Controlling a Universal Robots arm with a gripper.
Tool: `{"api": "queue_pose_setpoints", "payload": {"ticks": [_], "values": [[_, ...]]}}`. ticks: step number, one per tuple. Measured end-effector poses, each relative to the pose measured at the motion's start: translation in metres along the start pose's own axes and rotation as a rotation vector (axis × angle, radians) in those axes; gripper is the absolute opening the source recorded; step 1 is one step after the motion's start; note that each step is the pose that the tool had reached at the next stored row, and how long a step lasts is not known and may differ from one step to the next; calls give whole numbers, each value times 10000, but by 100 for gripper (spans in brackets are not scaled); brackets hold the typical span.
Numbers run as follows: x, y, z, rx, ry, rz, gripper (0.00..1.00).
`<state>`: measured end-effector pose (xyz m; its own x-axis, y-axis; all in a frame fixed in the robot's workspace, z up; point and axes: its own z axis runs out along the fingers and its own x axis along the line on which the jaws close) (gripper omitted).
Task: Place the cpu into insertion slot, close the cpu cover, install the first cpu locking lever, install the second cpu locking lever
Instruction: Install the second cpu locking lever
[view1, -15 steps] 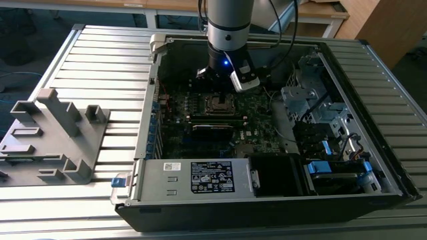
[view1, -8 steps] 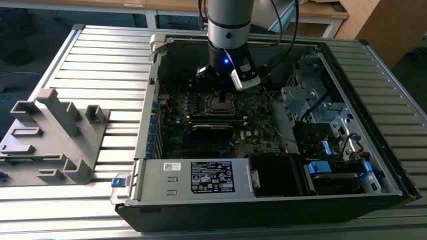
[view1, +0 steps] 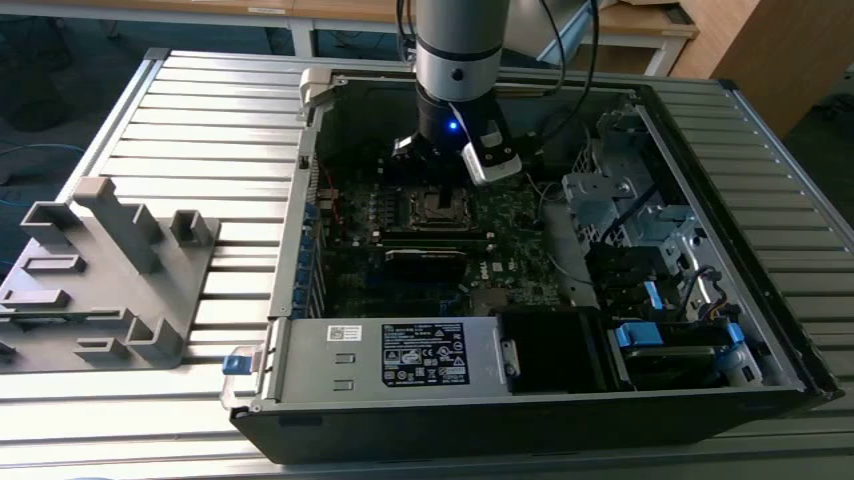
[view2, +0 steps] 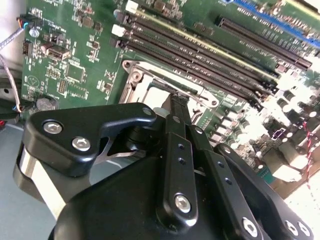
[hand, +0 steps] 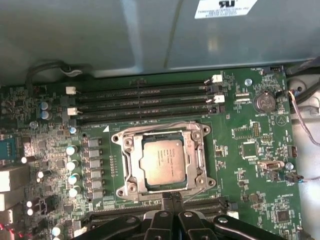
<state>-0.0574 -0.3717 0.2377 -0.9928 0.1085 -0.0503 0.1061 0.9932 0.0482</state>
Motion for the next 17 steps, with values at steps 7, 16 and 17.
{"api": "queue_pose_setpoints", "payload": {"ticks": [7, 16, 17], "values": [[-8, -78, -3, 0, 0, 1, 11], [9, -118, -5, -2, -6, 0, 11], [21, -120, -5, -1, -9, 0, 11]]}}
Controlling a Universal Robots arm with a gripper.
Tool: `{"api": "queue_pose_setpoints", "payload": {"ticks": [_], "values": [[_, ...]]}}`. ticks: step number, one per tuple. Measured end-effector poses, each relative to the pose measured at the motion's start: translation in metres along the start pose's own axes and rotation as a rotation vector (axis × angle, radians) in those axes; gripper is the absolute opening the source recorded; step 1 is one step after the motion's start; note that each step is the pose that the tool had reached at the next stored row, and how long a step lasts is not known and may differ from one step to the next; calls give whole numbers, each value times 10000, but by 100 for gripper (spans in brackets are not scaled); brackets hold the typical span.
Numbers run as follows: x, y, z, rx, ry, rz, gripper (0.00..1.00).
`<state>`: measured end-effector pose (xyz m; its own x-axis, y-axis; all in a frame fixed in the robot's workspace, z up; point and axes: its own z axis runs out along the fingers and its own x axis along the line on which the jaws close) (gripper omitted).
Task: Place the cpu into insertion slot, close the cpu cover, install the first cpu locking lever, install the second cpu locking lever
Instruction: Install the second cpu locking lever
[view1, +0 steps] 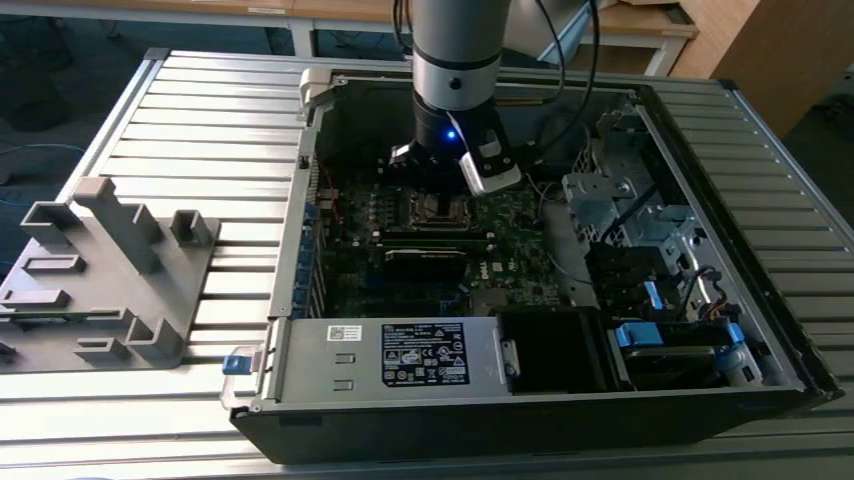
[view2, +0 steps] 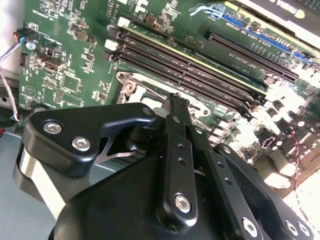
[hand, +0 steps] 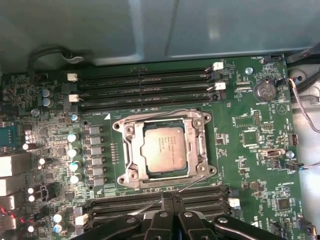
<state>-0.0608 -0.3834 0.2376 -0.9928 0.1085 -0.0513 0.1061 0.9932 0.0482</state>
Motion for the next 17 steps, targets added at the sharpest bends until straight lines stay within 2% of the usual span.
{"api": "queue_pose_setpoints", "payload": {"ticks": [6, 12, 17], "values": [[76, -8, 0, -3, -30, -1, 11], [81, -9, 0, -4, -32, -1, 11], [114, -12, -1, -6, -49, -2, 11]]}}
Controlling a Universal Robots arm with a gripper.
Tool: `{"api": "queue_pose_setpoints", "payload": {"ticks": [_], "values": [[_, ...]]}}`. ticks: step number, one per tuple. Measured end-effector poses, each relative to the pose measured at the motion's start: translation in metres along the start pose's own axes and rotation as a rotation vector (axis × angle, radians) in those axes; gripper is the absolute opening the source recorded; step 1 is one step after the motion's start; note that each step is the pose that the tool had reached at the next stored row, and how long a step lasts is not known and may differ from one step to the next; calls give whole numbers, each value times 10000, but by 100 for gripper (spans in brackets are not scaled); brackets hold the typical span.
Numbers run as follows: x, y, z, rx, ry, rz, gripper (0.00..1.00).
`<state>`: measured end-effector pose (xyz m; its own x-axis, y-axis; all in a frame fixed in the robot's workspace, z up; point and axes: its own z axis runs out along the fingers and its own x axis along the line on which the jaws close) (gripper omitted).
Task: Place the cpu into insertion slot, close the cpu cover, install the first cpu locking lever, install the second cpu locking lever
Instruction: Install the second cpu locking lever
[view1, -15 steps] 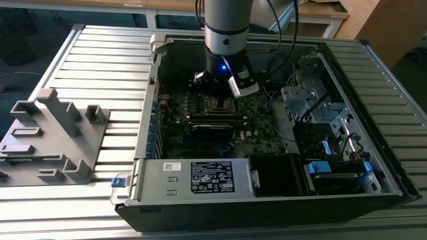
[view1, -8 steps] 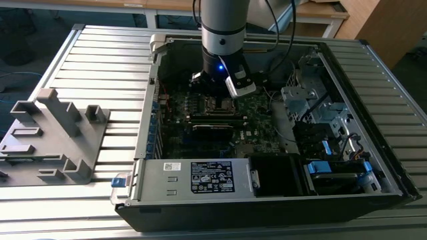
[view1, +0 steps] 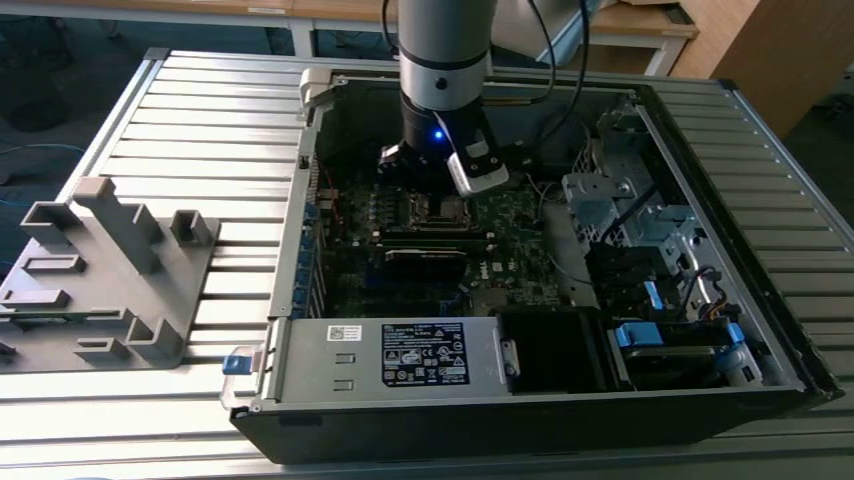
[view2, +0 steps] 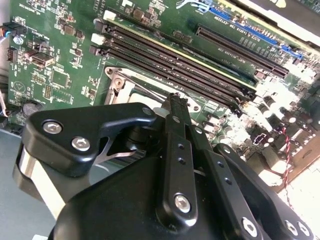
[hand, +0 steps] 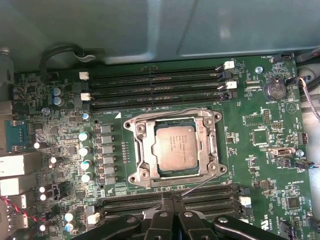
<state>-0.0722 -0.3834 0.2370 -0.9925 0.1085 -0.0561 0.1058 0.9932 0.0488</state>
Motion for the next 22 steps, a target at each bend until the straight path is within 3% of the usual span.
{"api": "queue_pose_setpoints", "payload": {"ticks": [13, 14, 16, 22], "values": [[4, -2, 34, 2, 2, 0, 11], [4, -2, 36, 2, 20, 2, 11], [4, -2, 40, 12, 136, 7, 11], [4, -3, 39, 17, 149, 7, 11]]}}
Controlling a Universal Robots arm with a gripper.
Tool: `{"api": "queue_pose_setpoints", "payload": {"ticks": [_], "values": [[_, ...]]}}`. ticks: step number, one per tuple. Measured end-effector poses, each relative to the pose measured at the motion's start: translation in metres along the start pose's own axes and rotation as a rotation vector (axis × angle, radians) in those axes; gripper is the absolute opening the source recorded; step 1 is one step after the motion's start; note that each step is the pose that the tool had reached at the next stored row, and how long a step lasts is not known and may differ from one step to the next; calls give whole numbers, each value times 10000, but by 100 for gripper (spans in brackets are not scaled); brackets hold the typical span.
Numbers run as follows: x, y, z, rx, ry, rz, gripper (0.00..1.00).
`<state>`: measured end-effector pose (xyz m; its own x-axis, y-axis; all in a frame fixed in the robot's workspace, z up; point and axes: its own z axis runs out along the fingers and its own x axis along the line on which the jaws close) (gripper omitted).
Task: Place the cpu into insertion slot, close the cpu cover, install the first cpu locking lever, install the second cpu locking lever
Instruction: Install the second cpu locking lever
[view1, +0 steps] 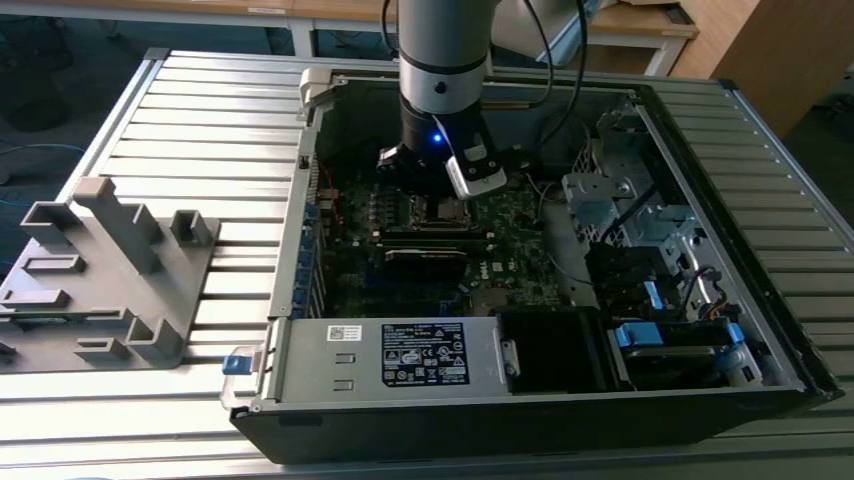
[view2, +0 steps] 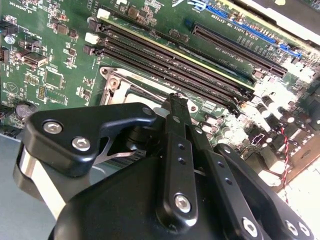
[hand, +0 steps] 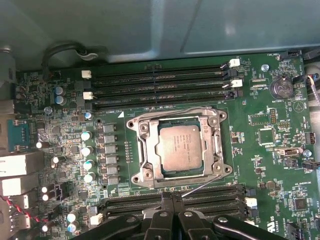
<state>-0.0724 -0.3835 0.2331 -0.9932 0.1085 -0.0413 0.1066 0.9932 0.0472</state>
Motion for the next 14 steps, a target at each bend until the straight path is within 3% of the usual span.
{"api": "queue_pose_setpoints", "payload": {"ticks": [14], "values": [[69, -9, 29, -1, -10, 0, 11]]}}
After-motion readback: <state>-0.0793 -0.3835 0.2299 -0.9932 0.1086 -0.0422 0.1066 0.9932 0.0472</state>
